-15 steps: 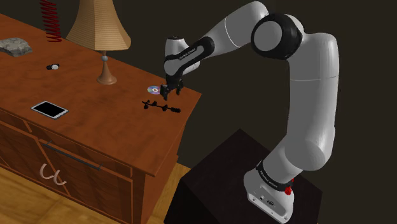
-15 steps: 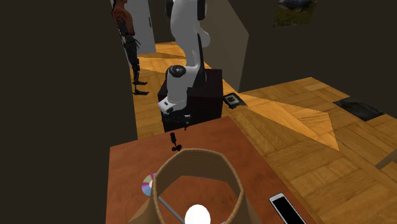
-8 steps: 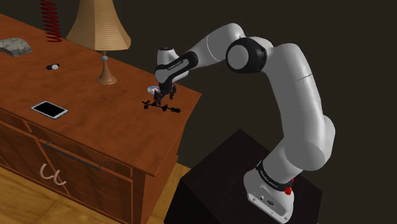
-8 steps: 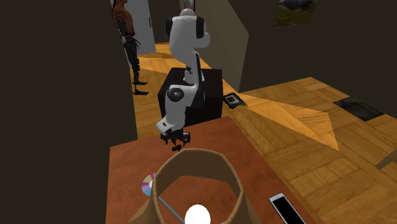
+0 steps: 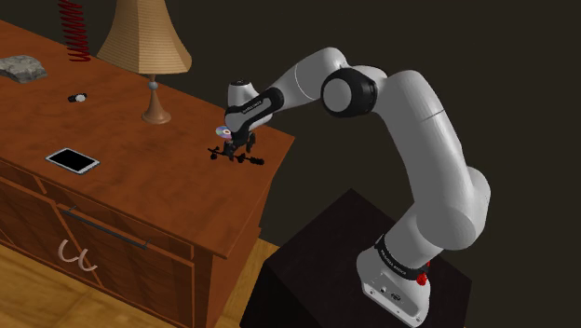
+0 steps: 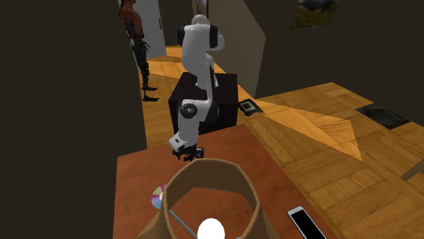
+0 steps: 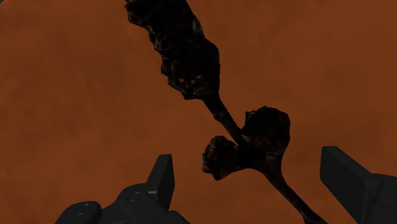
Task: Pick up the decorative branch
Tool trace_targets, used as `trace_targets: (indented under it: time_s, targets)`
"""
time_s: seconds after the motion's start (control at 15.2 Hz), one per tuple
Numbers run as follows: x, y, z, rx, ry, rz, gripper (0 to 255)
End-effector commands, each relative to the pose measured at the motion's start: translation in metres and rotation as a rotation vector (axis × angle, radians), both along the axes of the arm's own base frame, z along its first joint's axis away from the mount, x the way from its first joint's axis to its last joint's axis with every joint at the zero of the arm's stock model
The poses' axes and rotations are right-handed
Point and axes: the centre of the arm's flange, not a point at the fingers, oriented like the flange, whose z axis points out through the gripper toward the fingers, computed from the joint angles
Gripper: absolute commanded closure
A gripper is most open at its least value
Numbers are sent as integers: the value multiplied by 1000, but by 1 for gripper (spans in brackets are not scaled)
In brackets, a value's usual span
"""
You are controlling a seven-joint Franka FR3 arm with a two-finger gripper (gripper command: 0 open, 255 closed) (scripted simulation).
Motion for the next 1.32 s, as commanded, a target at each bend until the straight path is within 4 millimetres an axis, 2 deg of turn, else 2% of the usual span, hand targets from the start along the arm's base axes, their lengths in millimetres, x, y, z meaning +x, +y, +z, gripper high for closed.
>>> trace_targets:
  time_s: [0.0, 0.07, 0.66, 1.25]
  targets:
    - [0, 0, -4, 0, -1, 0, 0]
    - [1, -1, -4, 0, -1, 0, 255]
    - [0, 0, -4, 0, -1, 0, 255]
    - [0, 0, 44, 0, -1, 0, 255]
